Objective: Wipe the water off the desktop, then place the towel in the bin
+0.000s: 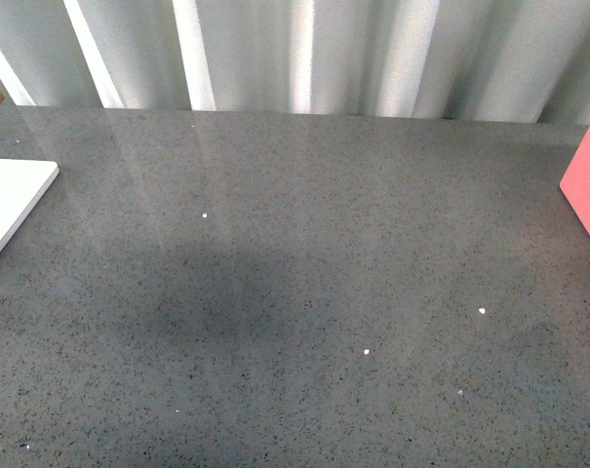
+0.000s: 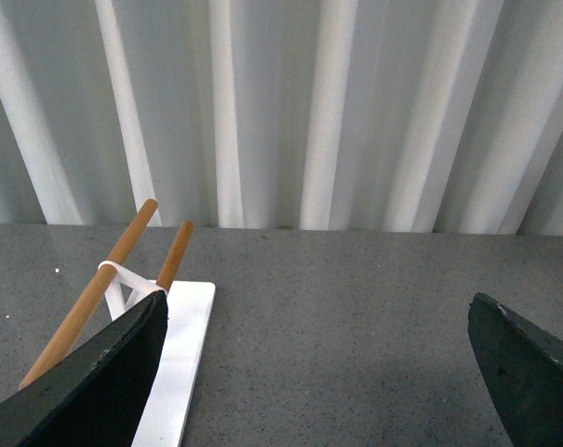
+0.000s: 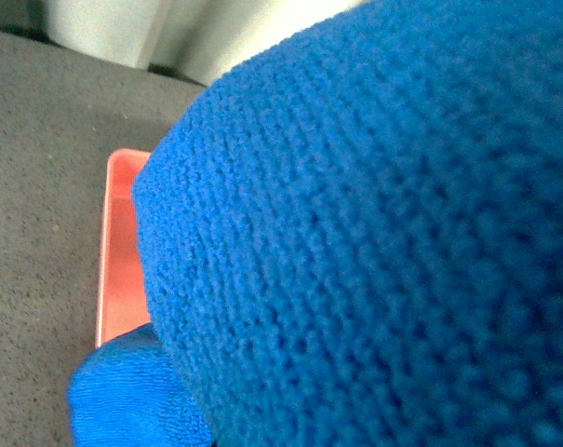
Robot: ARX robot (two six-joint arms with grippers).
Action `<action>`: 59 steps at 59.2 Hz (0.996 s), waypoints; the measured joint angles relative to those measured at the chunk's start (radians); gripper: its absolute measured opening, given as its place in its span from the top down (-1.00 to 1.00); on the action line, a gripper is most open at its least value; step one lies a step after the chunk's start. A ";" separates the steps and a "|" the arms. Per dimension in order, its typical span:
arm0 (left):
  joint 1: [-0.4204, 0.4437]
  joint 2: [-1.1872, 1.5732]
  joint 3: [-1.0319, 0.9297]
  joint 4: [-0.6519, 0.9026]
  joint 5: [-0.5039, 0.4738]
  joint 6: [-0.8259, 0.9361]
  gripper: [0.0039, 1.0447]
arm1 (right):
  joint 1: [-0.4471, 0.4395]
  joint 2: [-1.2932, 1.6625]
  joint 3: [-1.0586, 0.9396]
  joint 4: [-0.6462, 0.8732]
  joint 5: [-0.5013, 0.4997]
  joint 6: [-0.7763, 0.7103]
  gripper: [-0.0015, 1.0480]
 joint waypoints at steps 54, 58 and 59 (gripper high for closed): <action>0.000 0.000 0.000 0.000 0.000 0.000 -0.87 | -0.165 0.143 -0.018 -0.205 -0.226 0.179 0.90; 0.000 0.000 0.000 0.000 0.000 0.000 -0.87 | -0.166 0.143 -0.027 -0.205 -0.222 0.171 0.78; 0.000 0.000 0.000 0.000 0.000 0.000 -0.87 | -0.166 0.143 -0.027 -0.205 -0.222 0.171 0.71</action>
